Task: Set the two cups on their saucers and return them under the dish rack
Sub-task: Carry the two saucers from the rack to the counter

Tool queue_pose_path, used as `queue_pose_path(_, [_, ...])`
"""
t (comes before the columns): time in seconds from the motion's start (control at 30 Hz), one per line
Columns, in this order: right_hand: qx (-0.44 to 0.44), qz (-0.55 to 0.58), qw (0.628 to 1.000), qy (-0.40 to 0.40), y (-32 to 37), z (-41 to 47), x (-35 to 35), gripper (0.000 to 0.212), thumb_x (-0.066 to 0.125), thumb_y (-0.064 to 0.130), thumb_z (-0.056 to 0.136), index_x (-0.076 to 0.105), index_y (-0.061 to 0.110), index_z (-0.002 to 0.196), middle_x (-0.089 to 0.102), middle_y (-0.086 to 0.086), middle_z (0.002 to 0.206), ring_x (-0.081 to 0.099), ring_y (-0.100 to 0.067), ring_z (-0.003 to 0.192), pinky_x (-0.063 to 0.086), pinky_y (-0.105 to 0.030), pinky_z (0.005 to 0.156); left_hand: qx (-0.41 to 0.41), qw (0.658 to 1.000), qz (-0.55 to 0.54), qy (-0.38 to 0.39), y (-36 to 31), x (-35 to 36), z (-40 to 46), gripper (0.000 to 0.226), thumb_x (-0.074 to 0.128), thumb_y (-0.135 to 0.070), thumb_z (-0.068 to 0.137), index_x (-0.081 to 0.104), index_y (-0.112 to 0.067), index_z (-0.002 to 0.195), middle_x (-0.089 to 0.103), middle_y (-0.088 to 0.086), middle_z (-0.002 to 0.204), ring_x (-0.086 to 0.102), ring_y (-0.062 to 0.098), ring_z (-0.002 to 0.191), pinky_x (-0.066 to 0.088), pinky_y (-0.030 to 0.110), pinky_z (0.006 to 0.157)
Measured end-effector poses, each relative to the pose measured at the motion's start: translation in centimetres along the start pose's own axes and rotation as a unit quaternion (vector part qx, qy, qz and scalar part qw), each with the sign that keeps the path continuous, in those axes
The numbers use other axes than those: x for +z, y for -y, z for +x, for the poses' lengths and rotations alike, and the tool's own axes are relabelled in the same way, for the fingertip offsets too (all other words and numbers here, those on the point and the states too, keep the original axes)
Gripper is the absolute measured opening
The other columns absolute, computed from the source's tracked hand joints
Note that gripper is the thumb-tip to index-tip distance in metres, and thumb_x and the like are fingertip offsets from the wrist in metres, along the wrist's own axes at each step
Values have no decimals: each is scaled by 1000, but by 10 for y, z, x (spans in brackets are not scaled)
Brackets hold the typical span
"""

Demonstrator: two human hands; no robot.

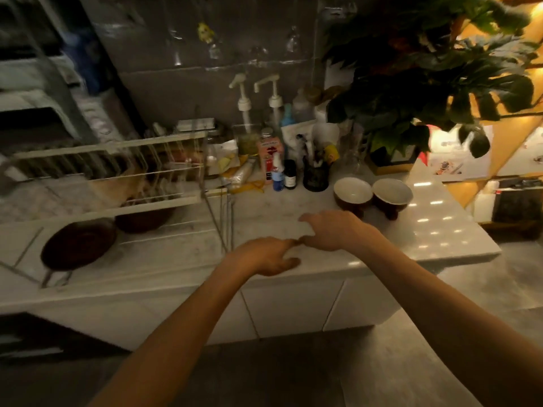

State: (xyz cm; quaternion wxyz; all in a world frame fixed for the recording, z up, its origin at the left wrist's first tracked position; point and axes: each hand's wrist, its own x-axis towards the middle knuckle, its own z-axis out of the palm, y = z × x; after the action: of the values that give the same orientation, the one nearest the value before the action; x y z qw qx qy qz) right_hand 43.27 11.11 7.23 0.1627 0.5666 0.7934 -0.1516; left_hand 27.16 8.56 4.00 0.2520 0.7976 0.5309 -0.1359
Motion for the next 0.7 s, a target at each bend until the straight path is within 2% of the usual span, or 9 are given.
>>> queue_pose_path(0.17, [-82, -46, 994, 51, 74, -3, 15, 62, 46, 51, 97, 28, 26, 151, 42, -9, 152, 44, -30, 135, 40, -42, 107, -70, 997, -33, 0, 60, 39, -84, 61, 44, -52, 95, 26, -33, 150, 41, 5, 152, 44, 26, 135, 37, 40, 110])
queue_pose_path(0.37, [-151, -84, 984, 49, 155, 0, 22, 58, 46, 50, 97, 34, 27, 149, 52, -10, 140, 52, -29, 123, 45, -37, 91, -170, 981, -80, -36, 143, 54, -157, 62, 45, -53, 94, 26, -34, 150, 38, 3, 155, 40, 26, 138, 35, 43, 112])
queue_pose_path(0.6, [-168, -20, 984, -61, 226, 24, 28, 59, 46, 49, 96, 33, 27, 148, 49, -10, 147, 49, -32, 130, 45, -43, 98, -238, 952, -43, -186, 203, 44, -178, 62, 41, -52, 95, 24, -29, 151, 45, 9, 149, 43, 31, 135, 38, 50, 107])
queue_pose_path(0.7, [-150, 19, 982, -112, 249, 39, 24, 59, 49, 46, 95, 34, 24, 148, 49, -11, 146, 50, -33, 129, 47, -45, 97, -245, 921, -93, -288, 219, 40, -167, 62, 45, -50, 94, 28, -26, 148, 49, 13, 144, 48, 35, 131, 41, 53, 104])
